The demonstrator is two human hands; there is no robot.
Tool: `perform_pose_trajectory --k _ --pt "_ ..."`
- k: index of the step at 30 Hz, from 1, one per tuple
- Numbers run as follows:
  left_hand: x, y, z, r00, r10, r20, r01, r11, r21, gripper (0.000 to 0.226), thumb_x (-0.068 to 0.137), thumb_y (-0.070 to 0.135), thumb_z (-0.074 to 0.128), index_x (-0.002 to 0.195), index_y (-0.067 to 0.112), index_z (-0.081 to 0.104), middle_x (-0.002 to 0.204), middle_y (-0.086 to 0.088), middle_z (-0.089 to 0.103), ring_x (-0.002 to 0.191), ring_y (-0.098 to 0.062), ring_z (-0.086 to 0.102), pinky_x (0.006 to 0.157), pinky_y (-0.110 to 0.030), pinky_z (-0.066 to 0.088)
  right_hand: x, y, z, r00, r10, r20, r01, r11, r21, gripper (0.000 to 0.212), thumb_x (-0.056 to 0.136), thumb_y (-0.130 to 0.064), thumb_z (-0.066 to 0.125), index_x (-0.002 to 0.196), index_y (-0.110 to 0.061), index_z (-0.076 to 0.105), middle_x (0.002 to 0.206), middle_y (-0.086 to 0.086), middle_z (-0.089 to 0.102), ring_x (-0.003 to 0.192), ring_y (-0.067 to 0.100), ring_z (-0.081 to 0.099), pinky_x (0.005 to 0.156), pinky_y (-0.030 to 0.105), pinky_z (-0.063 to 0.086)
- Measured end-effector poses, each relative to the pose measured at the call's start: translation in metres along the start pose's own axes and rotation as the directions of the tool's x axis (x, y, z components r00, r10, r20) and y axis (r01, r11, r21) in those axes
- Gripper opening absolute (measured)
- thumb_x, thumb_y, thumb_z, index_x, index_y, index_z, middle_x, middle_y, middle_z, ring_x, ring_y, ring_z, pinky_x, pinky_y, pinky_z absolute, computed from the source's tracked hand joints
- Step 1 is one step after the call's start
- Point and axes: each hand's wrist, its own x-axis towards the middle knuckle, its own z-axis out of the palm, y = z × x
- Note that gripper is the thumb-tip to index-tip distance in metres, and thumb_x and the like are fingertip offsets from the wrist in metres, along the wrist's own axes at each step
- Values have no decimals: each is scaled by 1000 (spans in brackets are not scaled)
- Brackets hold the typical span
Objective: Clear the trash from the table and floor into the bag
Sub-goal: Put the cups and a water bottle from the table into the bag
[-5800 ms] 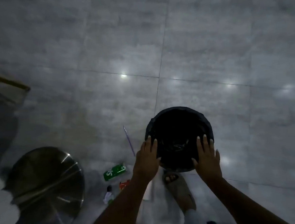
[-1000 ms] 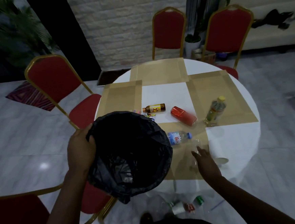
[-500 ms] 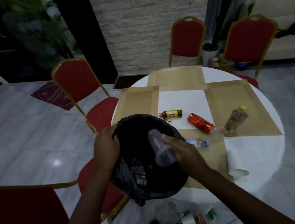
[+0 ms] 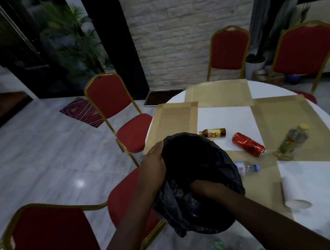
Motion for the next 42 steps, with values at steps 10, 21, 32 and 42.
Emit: perform_pose_trajectory --k 10,21,32,42 --pt "9 -3 14 999 -4 38 2 999 36 48 93 4 39 138 19 46 137 -2 53 122 -15 51 101 -37 43 -86 92 5 399 136 -907 183 957 224 31 88 -13 58 119 -16 63 119 0 64 112 10 52 98 21 36" --pt "27 27 20 997 41 67 -47 995 89 53 88 -7 40 133 17 52 129 -8 59 110 -27 58 91 -34 45 -136 222 101 517 514 -684 -452 843 292 67 68 -41 77 128 -19 57 141 14 48 125 45 45 87 50 50" --pt "23 43 24 999 26 28 -29 995 92 54 85 -12 40 130 15 55 121 -10 63 101 -23 59 83 -24 40 -118 271 126 546 678 -492 -502 735 456 72 83 -61 53 145 -34 29 157 17 12 123 47 43 95 50 46" --pt "21 43 23 999 -31 16 29 993 112 54 87 -8 38 133 17 53 125 -9 61 105 -23 58 83 -21 39 -116 205 64 285 571 -770 -147 820 553 61 79 -25 71 135 -24 47 142 22 40 115 38 52 91 44 50"
